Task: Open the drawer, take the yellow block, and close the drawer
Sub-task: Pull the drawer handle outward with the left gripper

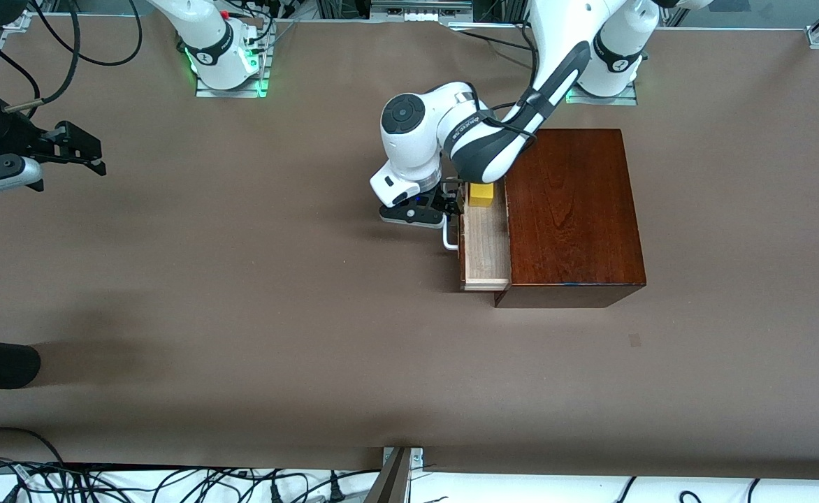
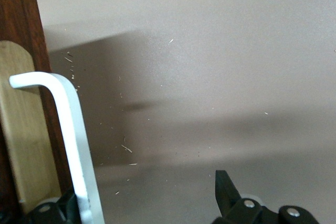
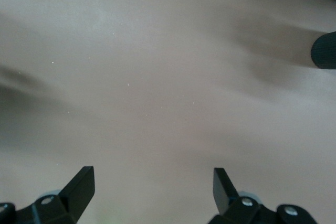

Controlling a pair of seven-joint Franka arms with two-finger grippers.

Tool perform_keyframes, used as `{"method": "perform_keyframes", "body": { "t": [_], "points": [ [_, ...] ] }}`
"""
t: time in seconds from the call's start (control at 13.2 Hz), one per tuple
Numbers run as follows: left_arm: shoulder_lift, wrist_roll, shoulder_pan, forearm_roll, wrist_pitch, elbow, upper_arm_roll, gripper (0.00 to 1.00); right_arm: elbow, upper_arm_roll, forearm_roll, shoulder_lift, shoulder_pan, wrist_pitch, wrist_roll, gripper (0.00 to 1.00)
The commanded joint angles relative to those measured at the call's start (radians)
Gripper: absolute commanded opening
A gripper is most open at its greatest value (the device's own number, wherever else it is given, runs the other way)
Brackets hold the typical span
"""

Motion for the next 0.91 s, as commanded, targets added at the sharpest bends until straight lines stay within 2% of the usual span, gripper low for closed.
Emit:
{"method": "perform_keyframes", "body": {
  "t": [0.0, 0.23, 0.83],
  "points": [
    [0.053, -0.014, -0.076, -0.002, 0.053, 0.058, -0.011, 1.00, 0.025, 0.005, 0.007, 0.012, -0.002, -0.003, -0.005, 1.00],
    [0.055, -0.014, -0.078, -0.001, 0.033, 0.090, -0.009, 1.00, 0.025, 0.009, 0.009, 0.012, 0.001, -0.002, -0.003, 1.00],
    [0.058, -0.014, -0.122, 0.002, -0.019, 0.090, 0.024, 1.00, 0.032, 0.038, 0.014, 0.011, 0.035, -0.006, 0.004, 1.00]
  ]
}}
